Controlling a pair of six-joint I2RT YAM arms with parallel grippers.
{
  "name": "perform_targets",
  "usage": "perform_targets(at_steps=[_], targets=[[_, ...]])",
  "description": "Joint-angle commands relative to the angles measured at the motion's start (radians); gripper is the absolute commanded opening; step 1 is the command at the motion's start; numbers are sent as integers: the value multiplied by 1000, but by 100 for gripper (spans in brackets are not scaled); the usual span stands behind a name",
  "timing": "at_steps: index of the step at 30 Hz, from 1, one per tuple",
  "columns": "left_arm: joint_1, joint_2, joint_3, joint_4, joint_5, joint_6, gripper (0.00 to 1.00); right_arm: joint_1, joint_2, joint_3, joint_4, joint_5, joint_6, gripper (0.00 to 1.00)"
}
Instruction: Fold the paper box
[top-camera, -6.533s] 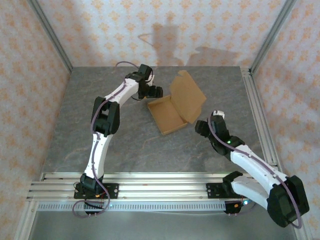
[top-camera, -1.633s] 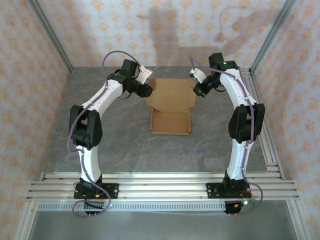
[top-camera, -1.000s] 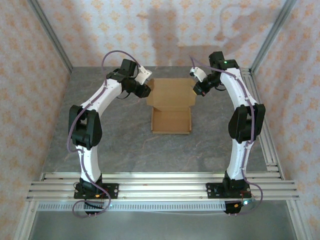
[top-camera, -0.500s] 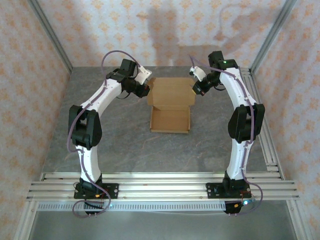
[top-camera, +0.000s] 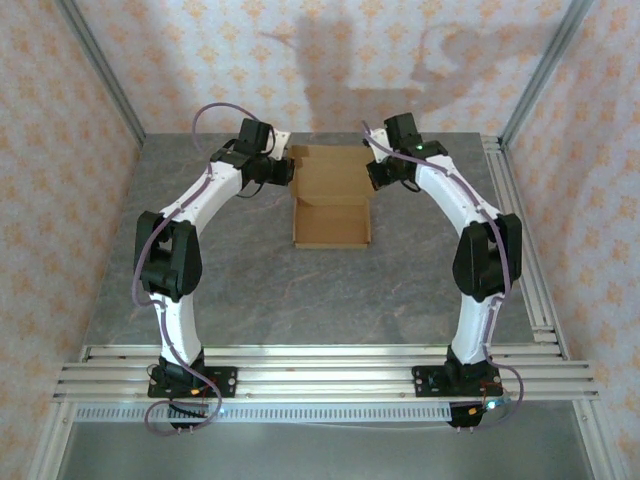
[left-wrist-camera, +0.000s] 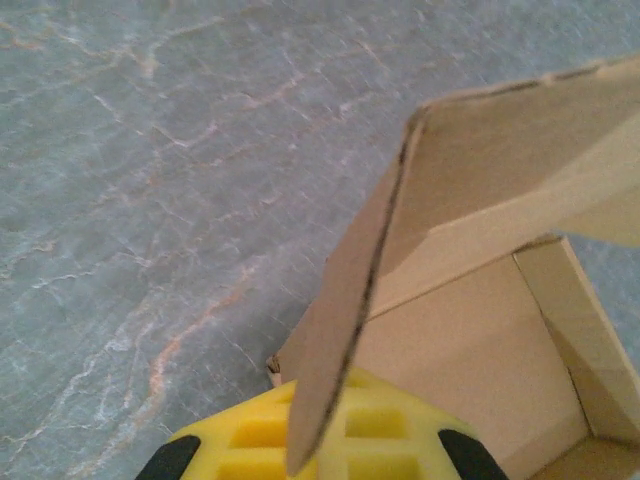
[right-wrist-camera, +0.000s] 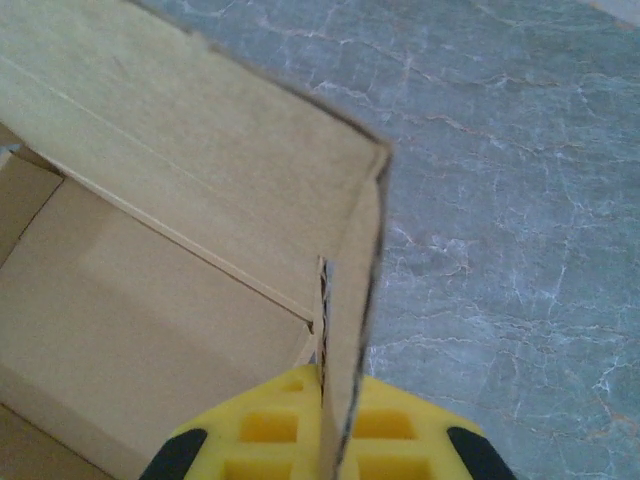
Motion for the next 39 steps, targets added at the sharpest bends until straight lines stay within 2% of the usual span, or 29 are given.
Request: perform_targets(at_steps=[1, 5, 12, 17, 28, 39], targets=[[-52, -43, -1, 72, -85, -87, 0, 29, -66, -59, 105, 104, 186, 0], [-88, -43, -5, 83, -135, -123, 0, 52, -98, -129, 196, 172, 357, 0], [-122, -86, -96, 208, -180, -248, 0, 90, -181, -354, 501, 253, 559, 0], [-137, -102, -135, 260, -189, -280, 0, 121, -227, -465, 640, 338, 552, 0], [-154, -124, -221, 349, -223, -363, 0, 138, -291, -680, 922, 287, 510, 0], [-216, -222, -400, 527, -301, -359, 0, 222, -326, -932, 1317, 416, 398, 0]])
